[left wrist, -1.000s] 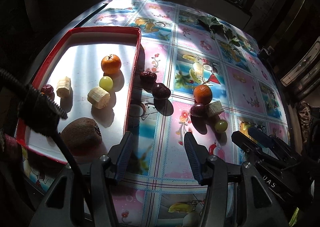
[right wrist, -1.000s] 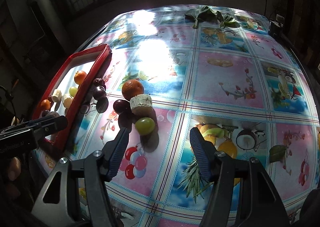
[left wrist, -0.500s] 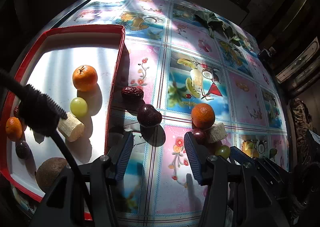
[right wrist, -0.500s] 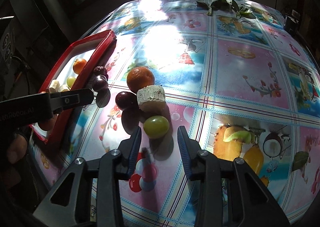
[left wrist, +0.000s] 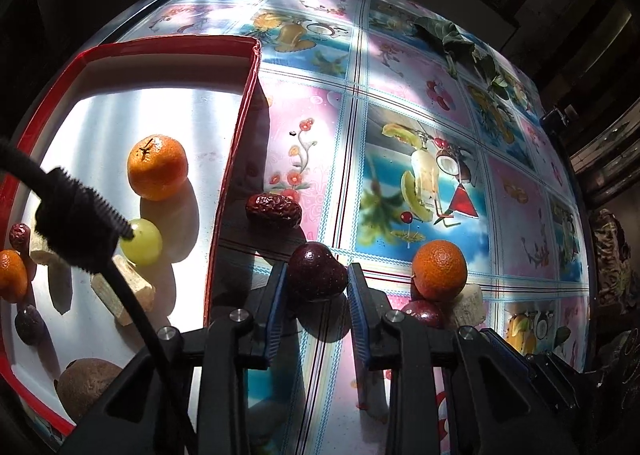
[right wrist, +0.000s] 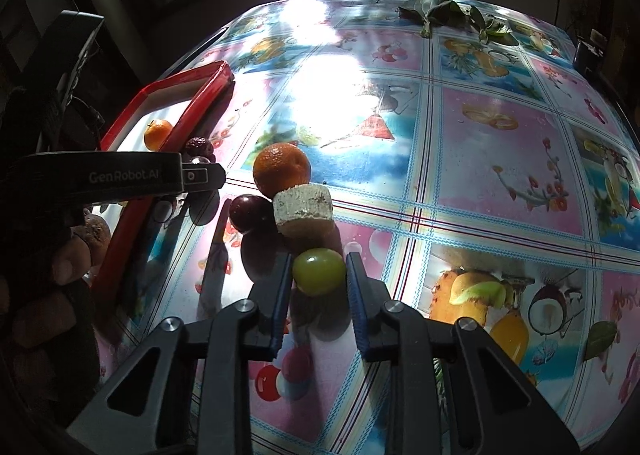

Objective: Organize fruits
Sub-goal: 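Close left tool on the dark plum while right tool closes on the green grape, then carry the plum in the left tool and grape in the right tool over the tray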

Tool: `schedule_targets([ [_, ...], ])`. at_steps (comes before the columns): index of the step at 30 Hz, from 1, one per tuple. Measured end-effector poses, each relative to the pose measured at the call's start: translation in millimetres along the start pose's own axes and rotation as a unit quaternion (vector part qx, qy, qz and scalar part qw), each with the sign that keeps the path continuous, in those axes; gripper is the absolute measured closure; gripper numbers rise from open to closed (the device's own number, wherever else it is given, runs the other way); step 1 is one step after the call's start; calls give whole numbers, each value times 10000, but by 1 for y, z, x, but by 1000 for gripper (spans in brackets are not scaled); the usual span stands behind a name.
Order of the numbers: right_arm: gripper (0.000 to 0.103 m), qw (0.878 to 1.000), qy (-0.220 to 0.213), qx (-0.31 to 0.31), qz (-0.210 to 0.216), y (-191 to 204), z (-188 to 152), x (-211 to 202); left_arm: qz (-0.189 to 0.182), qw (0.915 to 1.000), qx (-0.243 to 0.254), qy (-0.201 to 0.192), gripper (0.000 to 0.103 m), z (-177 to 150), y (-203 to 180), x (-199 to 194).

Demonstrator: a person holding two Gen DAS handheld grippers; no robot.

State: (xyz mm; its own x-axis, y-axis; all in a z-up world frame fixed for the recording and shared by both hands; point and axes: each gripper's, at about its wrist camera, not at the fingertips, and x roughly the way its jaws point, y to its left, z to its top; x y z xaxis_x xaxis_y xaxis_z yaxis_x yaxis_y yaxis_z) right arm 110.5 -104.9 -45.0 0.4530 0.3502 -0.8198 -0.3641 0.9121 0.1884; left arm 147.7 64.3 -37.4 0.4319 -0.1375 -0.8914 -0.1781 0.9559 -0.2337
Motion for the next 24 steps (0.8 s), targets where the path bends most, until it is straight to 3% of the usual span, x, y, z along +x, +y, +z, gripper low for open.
schedule_targets([
  [11,75,9997,-235,71,61,-1,-4,-27,-56,9999,77,-137,74,-25,0,-30],
  [15,75,9995,-280,95,63,0,-6,-34,369,9985,168,-365,74,-37,-7,-48],
  [24,75,9993,-343,84,146,11,-9,-44,857,9935,267,-707,74,-51,-9,-73],
])
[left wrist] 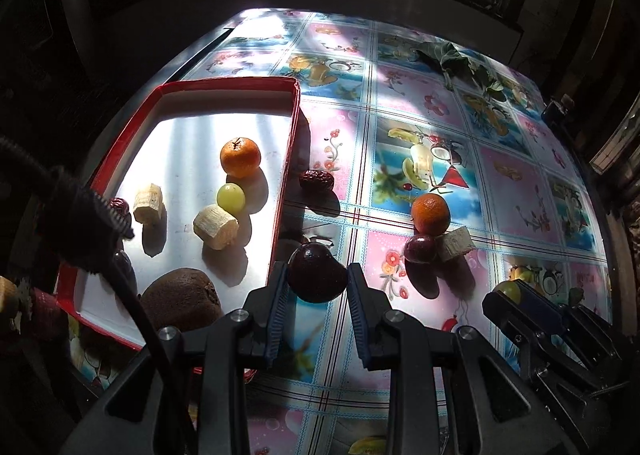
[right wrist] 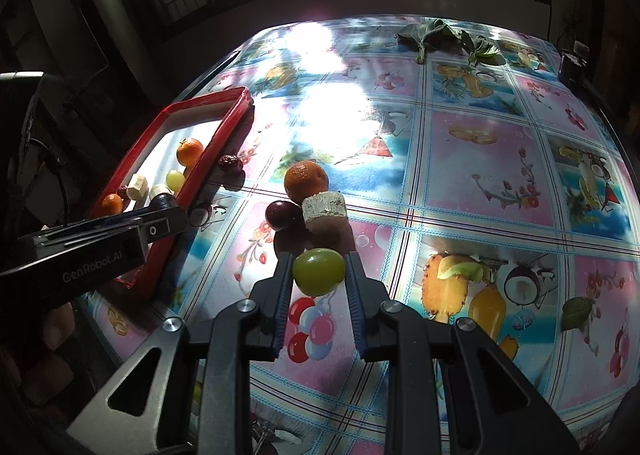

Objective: Organize fruits
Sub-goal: 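Carry the plum in the left tool and grape in the right tool over the tray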

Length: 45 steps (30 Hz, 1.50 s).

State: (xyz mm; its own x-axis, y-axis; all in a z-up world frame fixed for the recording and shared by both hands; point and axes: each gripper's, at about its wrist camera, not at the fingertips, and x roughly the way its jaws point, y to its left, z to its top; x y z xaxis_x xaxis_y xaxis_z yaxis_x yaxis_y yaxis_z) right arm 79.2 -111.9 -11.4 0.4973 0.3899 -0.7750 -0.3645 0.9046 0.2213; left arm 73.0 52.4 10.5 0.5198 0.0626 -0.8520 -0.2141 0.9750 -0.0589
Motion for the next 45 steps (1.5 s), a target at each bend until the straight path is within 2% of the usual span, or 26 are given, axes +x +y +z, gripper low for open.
schedule_targets([
  [3,75,10000,-17,-17,53,5,1,-2,199,9997,39,-135,74,-3,0,-8],
  [8,75,9999,-46,-62,109,16,3,-5,324,9991,93,-245,74,-7,3,-15],
  [32,75,9992,34,-330,212,54,7,3,507,9978,-173,-382,74,-10,37,-25],
  [45,75,9977,-31,-544,400,85,36,18,657,9959,-468,-401,74,1,72,-18],
])
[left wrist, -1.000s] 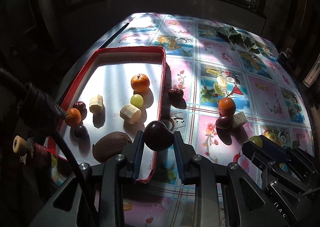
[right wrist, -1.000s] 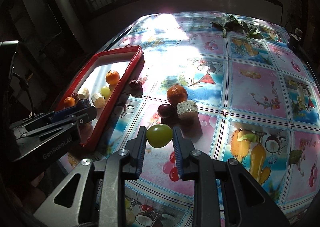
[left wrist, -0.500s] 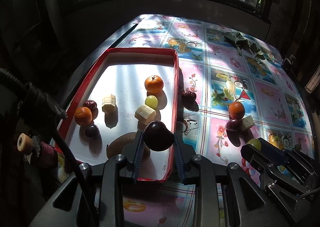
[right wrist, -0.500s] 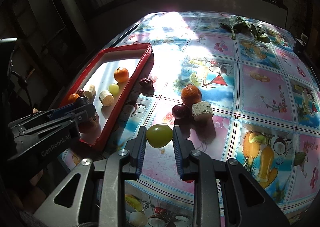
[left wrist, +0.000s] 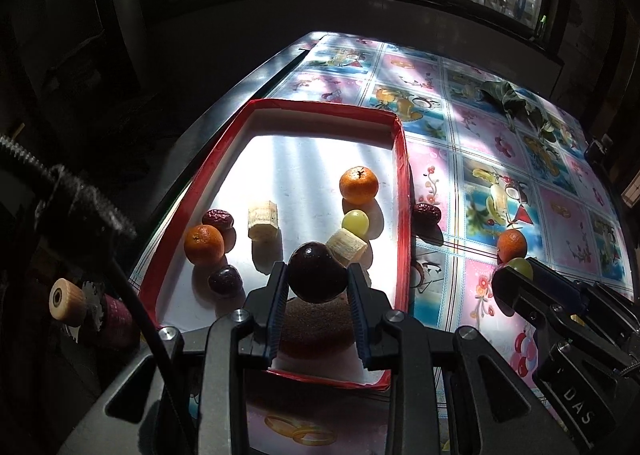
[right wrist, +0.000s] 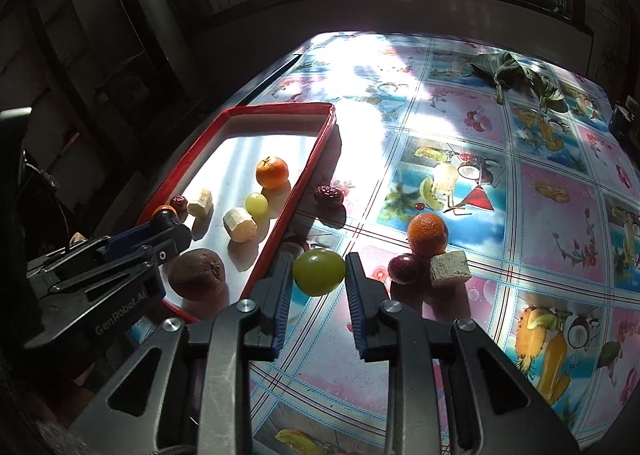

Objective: Organize fruits
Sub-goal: 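Carry the plum in the left tool and grape in the right tool over the tray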

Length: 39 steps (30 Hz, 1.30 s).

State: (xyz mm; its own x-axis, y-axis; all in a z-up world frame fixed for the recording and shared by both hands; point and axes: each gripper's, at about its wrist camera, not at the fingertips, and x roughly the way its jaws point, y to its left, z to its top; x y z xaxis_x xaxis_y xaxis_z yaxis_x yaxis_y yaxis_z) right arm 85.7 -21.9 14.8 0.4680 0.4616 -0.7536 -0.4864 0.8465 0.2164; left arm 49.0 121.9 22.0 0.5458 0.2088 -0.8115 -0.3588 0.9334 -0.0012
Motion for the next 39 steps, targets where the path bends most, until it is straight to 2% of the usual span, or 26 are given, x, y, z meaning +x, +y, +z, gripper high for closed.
schedule_targets([
  [7,75,9999,22,-85,139,14,23,22,65,9995,-282,95,74,16,28,18],
  [18,75,9996,55,-119,265,23,47,44,195,9980,-604,14,74,36,62,27],
  [32,75,9990,166,-159,374,31,73,72,400,9977,-548,-10,74,51,66,38],
  [36,75,9989,158,-198,407,36,89,79,372,9977,-561,20,74,59,68,44],
  [39,75,9987,127,-208,438,40,106,83,190,9972,-722,73,74,70,76,46],
])
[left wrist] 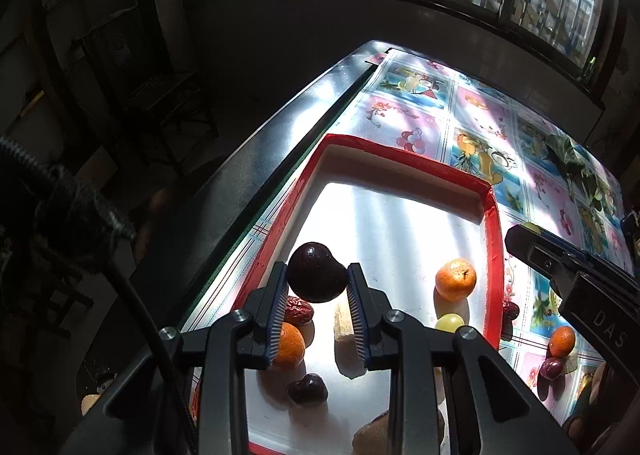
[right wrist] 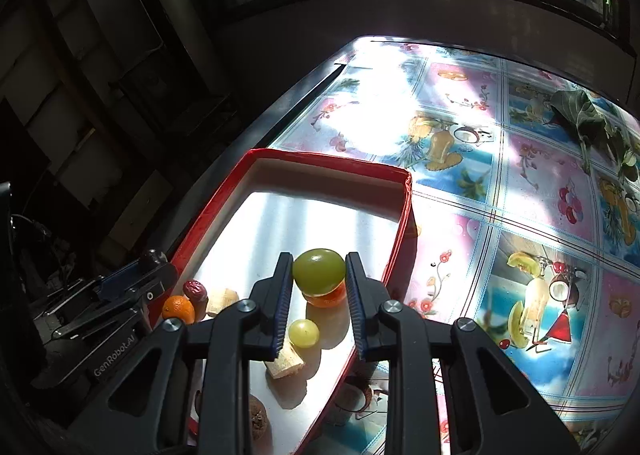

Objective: Organize fruits
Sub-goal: 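Carry the plum in the left tool and grape in the right tool over the tray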

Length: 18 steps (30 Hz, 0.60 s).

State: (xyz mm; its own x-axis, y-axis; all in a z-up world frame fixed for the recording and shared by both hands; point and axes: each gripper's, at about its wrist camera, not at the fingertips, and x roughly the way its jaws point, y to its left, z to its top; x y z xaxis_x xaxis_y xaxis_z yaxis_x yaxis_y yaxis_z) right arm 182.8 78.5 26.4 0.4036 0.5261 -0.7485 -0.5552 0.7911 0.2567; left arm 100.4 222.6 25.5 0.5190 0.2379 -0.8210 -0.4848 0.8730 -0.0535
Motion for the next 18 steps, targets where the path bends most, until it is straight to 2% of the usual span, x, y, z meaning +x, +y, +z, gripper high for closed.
schedule_targets([
  [4,75,9999,-154,-17,24,5,29,-2,-227,9995,-205,-33,74,24,6,-1],
  [7,75,9998,-217,18,46,7,44,2,-155,9996,-222,19,74,29,4,7],
  [18,75,9993,354,70,3,-1,26,59,-228,9975,-133,657,74,13,-9,56],
])
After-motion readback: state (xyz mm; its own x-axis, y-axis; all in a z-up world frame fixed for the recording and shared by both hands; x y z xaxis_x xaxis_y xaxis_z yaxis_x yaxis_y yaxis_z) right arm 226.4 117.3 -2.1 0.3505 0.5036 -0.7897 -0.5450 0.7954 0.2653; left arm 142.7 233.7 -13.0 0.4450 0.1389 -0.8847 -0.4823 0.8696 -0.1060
